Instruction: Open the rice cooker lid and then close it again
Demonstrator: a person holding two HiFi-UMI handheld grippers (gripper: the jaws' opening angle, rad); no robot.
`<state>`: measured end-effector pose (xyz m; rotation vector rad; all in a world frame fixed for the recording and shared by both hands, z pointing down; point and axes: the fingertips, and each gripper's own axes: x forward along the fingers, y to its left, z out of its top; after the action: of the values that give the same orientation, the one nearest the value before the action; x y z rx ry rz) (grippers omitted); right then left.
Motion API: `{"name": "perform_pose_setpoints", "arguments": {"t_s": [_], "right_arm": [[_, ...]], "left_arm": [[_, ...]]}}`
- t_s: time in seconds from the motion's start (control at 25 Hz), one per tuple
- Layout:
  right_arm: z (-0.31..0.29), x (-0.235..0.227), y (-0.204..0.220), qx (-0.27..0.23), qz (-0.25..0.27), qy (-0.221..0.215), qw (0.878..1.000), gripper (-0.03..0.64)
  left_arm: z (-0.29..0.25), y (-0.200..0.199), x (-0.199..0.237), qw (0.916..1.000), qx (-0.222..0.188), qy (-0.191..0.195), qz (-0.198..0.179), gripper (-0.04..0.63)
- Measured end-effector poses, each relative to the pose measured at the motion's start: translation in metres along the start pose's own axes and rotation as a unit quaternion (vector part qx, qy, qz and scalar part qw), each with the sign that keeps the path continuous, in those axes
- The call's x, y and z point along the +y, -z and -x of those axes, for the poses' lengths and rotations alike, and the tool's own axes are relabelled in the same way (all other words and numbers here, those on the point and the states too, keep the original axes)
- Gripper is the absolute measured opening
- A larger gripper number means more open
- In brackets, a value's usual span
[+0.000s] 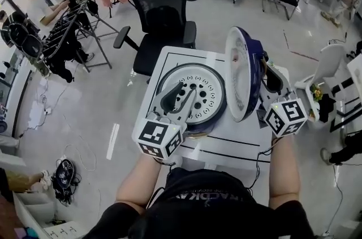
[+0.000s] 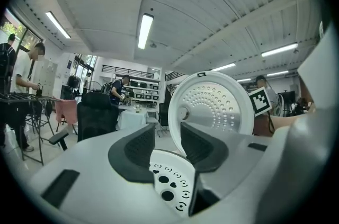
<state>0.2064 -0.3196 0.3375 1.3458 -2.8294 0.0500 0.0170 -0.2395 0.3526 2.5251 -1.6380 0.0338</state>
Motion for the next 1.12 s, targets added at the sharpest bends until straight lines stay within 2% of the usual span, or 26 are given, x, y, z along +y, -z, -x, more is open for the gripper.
{"name": "perform_pose_setpoints", "arguments": {"t_s": [0.16,0.28,0.56,0.88,1.12], "right_arm": [[0.006,0.001,0.006,-0.001,-0.017,-0.014,1.000,0.158],[0.019,0.000,0.009,-0.003,-0.024,-0.002,1.000,0.161],[0.064,0.006,0.017,-0.012,-0.036,0.054,0.998,0.166],[0.112,0.067,0.016,-0.017,-0.042,0.101,0.994,0.167],[0.141,0.117,0.006,-0.029,-0.026,0.108,0.993,0.247]], "left_arm": [[0.009,0.004,-0.007,0.9999,0.007,-0.012,0.001,0.146],[0.014,0.003,-0.014,0.9999,0.008,-0.006,-0.005,0.149],[0.032,0.006,-0.033,0.9989,0.007,0.044,-0.016,0.169],[0.082,0.014,-0.032,0.9949,0.012,0.099,-0.011,0.193],[0.115,0.019,-0.038,0.9916,0.012,0.129,-0.007,0.210]]}}
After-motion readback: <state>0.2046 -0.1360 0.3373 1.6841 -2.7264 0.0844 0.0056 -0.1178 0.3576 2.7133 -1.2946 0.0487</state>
